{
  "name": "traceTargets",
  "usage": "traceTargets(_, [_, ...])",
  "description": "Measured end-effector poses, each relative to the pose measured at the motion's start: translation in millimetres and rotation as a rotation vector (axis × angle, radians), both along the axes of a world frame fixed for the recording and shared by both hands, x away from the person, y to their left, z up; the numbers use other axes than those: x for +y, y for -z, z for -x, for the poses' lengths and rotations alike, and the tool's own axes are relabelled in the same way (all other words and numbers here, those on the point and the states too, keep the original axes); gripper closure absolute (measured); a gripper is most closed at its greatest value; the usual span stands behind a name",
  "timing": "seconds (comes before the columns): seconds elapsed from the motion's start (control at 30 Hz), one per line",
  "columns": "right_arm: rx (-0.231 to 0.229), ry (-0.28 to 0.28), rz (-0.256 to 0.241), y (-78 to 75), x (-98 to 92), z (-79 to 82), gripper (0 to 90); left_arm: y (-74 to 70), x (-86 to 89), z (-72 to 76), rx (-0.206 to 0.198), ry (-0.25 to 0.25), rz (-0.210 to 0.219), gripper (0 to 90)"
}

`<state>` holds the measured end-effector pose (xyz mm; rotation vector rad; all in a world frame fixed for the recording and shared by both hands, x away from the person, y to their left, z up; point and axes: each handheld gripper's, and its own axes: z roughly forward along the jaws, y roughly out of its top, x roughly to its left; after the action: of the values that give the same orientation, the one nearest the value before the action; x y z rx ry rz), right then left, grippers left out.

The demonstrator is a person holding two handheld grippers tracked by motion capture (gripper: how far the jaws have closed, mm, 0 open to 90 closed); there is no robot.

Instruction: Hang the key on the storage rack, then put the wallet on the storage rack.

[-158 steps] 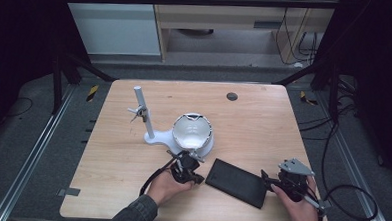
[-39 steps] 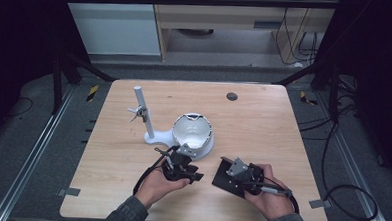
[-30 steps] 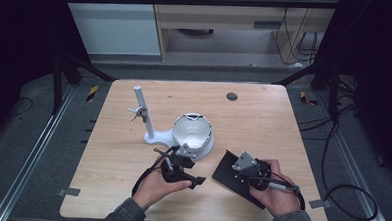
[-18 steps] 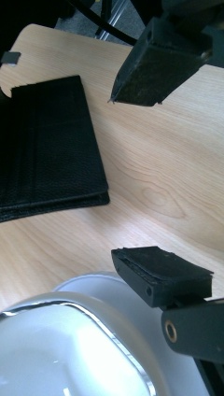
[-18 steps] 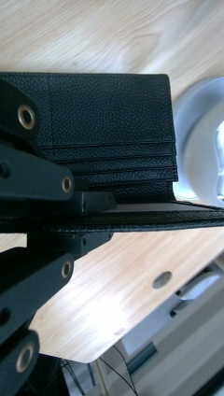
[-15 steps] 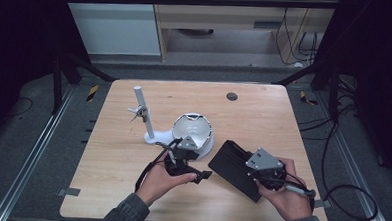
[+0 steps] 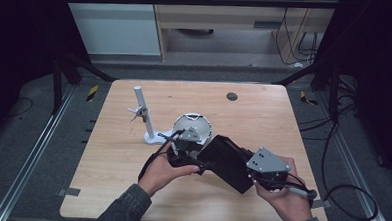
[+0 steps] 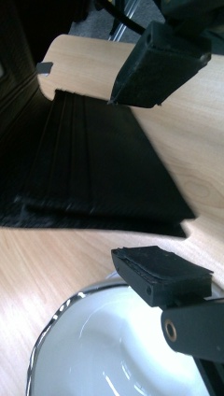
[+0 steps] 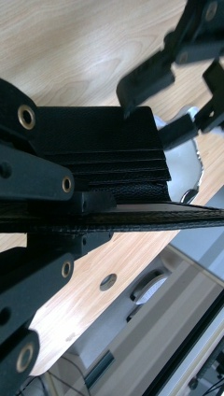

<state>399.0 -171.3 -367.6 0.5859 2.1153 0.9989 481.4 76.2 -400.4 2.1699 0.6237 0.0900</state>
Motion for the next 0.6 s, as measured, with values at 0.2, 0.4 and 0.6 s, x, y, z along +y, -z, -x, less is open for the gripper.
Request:
traceTargets(0.2, [-0.006,-0.021,-0.031,-1.8,2.6,0.8,84.9,2.9,-3.0,-10.5,0.054,0.032,0.022,24.0])
traceTargets(0.4, [-0.011,-0.031,-0.041,-0.8,4.3,-0.3,84.8,2.6,-8.8,-14.9,0.074,0.055,0.027,41.0])
traceTargets(0.6, [-0.013,-0.032,-0.045,0.3,2.6,-1.0,84.8,-1.0,-3.7,-18.6,0.112,0.062,0.074,62.6])
